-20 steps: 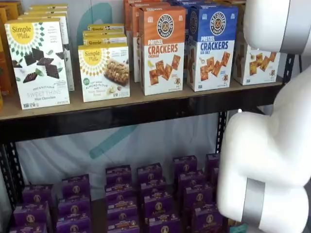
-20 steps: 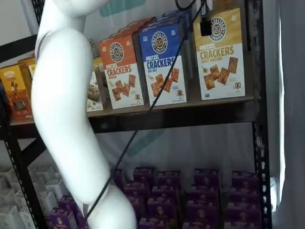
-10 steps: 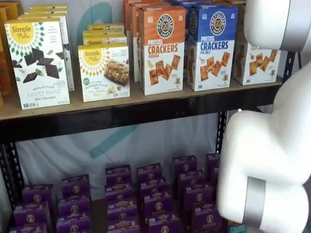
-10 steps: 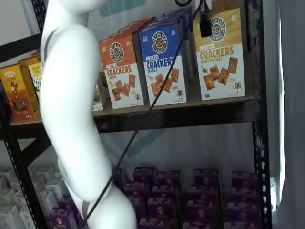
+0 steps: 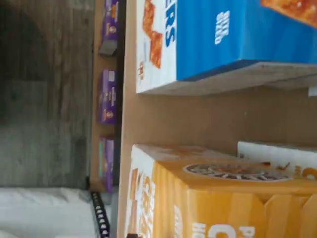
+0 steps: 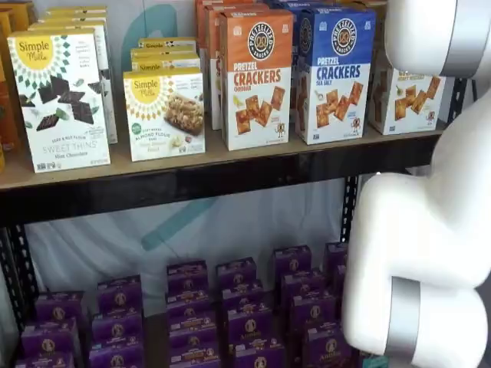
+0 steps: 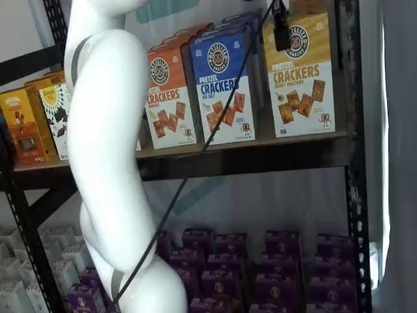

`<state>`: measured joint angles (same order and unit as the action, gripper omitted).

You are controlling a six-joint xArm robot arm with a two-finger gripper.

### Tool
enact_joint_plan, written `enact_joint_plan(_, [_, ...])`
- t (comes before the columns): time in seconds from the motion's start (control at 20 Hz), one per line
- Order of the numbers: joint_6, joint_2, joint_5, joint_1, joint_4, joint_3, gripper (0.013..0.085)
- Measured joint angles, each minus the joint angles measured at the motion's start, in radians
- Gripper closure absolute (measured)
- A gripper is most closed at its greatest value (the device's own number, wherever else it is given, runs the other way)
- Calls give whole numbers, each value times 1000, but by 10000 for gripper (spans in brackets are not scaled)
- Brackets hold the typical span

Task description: Retrieve the yellow and white box located on the top shelf, the sixth one from the left

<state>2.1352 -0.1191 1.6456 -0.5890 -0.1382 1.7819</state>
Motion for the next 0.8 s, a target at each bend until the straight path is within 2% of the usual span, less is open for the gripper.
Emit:
enact_joint_plan(0.4, [-9, 15, 38, 20, 54, 28, 130])
enact_joint_plan(0.8, [-10, 5, 41, 23, 64, 17, 130])
